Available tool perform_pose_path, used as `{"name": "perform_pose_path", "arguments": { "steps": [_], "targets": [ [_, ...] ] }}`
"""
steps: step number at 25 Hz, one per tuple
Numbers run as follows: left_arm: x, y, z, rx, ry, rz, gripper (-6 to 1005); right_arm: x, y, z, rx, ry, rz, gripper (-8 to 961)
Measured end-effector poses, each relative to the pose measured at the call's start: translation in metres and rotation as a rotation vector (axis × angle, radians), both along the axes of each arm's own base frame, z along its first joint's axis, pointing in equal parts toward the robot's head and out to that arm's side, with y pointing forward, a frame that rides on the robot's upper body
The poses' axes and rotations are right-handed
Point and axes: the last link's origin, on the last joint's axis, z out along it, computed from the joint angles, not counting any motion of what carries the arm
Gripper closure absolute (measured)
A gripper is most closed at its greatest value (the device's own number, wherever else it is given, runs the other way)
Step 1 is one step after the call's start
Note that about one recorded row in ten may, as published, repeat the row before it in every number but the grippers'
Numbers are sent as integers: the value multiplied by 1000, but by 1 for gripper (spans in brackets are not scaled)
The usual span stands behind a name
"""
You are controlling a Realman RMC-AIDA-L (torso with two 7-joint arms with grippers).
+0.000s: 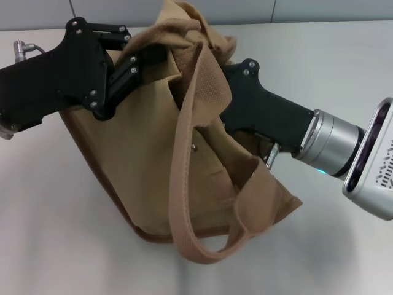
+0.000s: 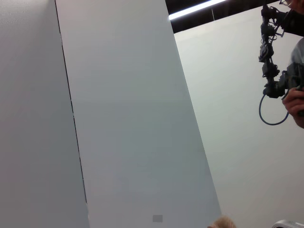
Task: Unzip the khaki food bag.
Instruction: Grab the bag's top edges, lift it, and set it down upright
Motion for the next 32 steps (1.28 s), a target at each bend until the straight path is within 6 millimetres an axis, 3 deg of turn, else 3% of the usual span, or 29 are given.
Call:
{"name": "perform_pose_path", "arguments": {
  "steps": [3,7,17,18,23,27,32],
  "targets": [
    [0,0,1,4,-2,2,910,2,-1,1,4,10,-11,950],
    [-1,2,4,29,-21,20,908,9,-8,5,7,21,-12,949],
    [-3,11,7,72,-56,81,905,77,-67,34,-7,49,-94,948],
    [-3,12,8,80,-64,95,905,92,-83,42,-12,56,-133,948],
    [-3,16,9,90,-77,110,903,120,-106,62,-29,70,-243,944],
    [-1,17,4,77,-87,112,901,124,-108,71,-19,110,-278,941],
    [6,19,-17,56,-221,151,900,125,-103,84,37,216,-336,937]
  ]
}}
